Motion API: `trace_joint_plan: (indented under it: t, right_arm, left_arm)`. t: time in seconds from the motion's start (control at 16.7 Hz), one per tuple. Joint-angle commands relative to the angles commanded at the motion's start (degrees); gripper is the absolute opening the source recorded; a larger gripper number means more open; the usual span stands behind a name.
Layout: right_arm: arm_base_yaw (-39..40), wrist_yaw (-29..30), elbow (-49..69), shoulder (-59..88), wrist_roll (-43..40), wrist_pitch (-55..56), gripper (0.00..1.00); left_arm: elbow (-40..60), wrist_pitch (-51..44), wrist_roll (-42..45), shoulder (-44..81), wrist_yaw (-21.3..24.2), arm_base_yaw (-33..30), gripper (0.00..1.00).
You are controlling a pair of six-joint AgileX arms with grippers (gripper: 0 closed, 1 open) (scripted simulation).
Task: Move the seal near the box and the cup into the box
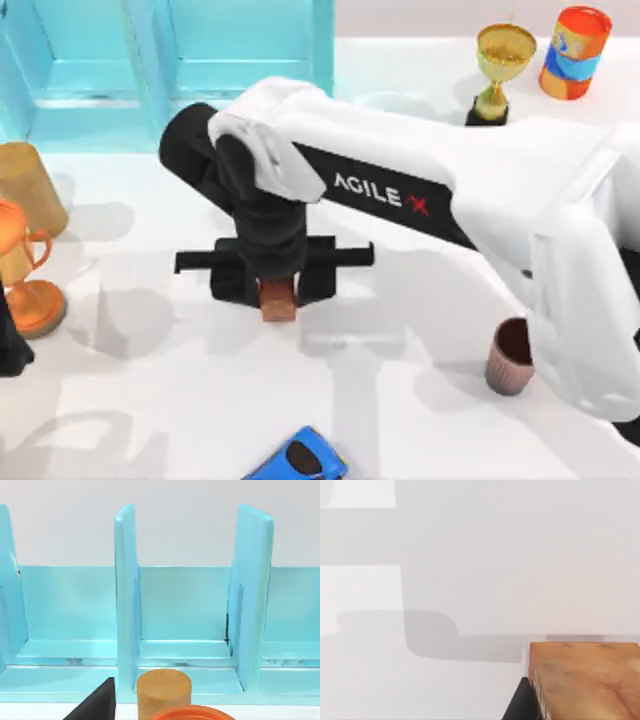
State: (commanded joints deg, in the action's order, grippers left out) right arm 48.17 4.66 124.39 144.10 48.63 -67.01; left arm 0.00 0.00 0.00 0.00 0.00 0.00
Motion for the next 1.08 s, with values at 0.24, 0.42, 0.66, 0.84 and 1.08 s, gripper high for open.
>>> trace_joint_plan:
  t: [0.24,0.42,0.66,0.84,1.08]
  right_arm:
    - [-3.19,-0.26,-6.99,-10.06,-2.74,-1.96,0.00]
    - [-5.73,-0.44,-12.53,-18.17,-4.69,-3.47,0.00]
    - [-7.37,-0.68,-15.23,-20.94,-6.95,-4.75,0.00]
    - [-7.23,-0.63,-15.15,-20.81,-6.94,-4.60,0.00]
    - [-13.55,-1.34,-20.57,-25.67,-13.37,-3.40,0.00]
  left_arm:
    - [0.00,0.00,0.00,0.00,0.00,0.00,1.00]
    - [0.00,0.00,0.00,0.00,0.00,0.00,1.00]
    - [0.00,0.00,0.00,0.00,0.00,0.00,1.00]
    - [0.00,0.00,0.00,0.00,0.00,0.00,1.00]
    - [0.00,0.00,0.00,0.00,0.00,0.00,1.00]
